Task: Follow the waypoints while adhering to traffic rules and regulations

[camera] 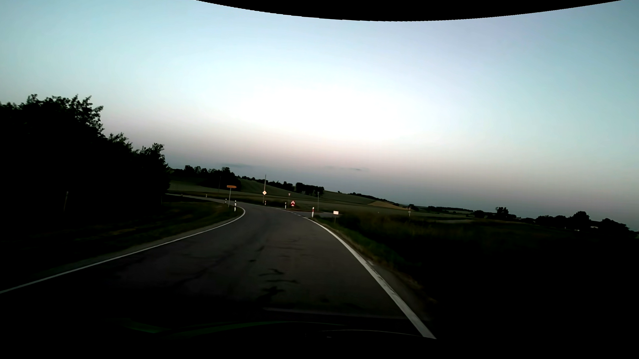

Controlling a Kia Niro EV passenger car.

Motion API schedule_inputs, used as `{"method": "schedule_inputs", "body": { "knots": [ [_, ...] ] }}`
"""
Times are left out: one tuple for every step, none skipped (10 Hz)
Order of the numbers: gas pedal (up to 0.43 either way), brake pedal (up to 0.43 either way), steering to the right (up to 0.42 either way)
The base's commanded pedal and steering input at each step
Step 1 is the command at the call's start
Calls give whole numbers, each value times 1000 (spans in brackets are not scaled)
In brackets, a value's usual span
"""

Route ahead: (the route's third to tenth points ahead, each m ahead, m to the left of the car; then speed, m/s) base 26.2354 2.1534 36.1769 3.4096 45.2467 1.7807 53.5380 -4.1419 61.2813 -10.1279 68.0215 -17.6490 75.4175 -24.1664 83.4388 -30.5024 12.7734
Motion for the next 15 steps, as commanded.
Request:
{"method": "schedule_inputs", "body": {
  "knots": [
    [0,250,-29],
    [0,250,-29],
    [0,250,-29],
    [0,244,-29],
    [0,226,-28],
    [0,213,-28],
    [0,207,-28],
    [0,201,-27],
    [0,201,-27],
    [0,201,-27],
    [0,201,-26],
    [0,201,-26],
    [0,207,-26],
    [0,207,-26],
    [0,207,-26]
  ]
}}
